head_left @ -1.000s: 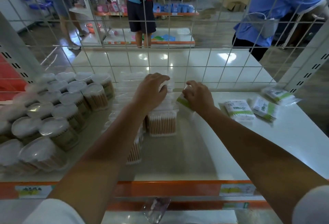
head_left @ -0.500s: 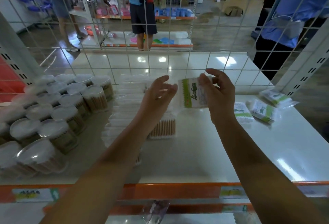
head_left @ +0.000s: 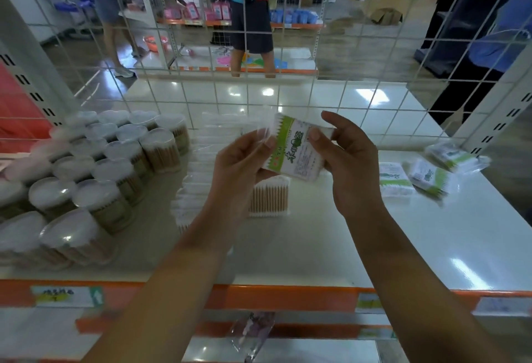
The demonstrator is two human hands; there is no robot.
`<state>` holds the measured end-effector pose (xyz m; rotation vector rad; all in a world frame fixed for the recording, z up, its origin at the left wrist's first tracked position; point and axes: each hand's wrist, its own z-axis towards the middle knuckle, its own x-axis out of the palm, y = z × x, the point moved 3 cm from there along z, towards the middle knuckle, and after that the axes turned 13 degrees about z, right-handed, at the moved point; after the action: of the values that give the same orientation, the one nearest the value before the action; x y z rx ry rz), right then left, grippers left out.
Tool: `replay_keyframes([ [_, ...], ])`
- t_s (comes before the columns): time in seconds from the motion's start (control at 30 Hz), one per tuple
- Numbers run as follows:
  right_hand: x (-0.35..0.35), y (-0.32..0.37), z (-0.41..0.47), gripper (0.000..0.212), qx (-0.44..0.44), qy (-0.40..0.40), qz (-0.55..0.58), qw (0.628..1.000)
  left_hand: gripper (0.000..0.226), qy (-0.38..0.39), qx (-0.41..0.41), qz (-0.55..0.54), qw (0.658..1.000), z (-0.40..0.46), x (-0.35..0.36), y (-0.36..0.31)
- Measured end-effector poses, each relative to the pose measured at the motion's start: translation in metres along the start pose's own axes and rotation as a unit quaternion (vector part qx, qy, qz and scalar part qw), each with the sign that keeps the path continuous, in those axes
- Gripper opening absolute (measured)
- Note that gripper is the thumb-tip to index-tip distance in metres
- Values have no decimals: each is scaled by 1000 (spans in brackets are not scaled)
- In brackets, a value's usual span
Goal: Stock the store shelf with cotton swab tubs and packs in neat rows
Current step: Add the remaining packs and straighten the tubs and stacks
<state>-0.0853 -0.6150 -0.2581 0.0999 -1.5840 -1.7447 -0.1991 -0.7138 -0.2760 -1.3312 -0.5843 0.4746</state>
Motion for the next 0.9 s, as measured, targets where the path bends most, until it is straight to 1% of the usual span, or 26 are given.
replay_keyframes([
  [0.13,2,-5,-7,29,40,32,-9,999,35,-34,10,-17,999,-5,-7,-2],
  [0.23,6,-9,-13,31,73,94,-28,992,31,-51,18,-26,998,-6,-10,-9],
  [0.3,8,-11,-17,31,88,126,-29,988,30,-40,16,-40,998,-8,-10,-12],
  [0.4,10,-12,-21,30,80,118,2,990,44,-18,-2,-82,996,-13,-7,-15],
  [0.47,12,-12,-23,28,60,104,25,992,49,-3,-7,-92,996,-17,-5,-13],
  [0.57,14,-12,-26,28,40,85,51,994,44,16,4,-67,998,-22,-2,-9],
  [0.73,15,-12,-35,28,30,69,66,995,33,19,8,-53,998,-28,-1,-10],
  [0.9,14,-12,-39,26,26,65,66,995,28,19,12,-69,997,-30,-2,-9],
])
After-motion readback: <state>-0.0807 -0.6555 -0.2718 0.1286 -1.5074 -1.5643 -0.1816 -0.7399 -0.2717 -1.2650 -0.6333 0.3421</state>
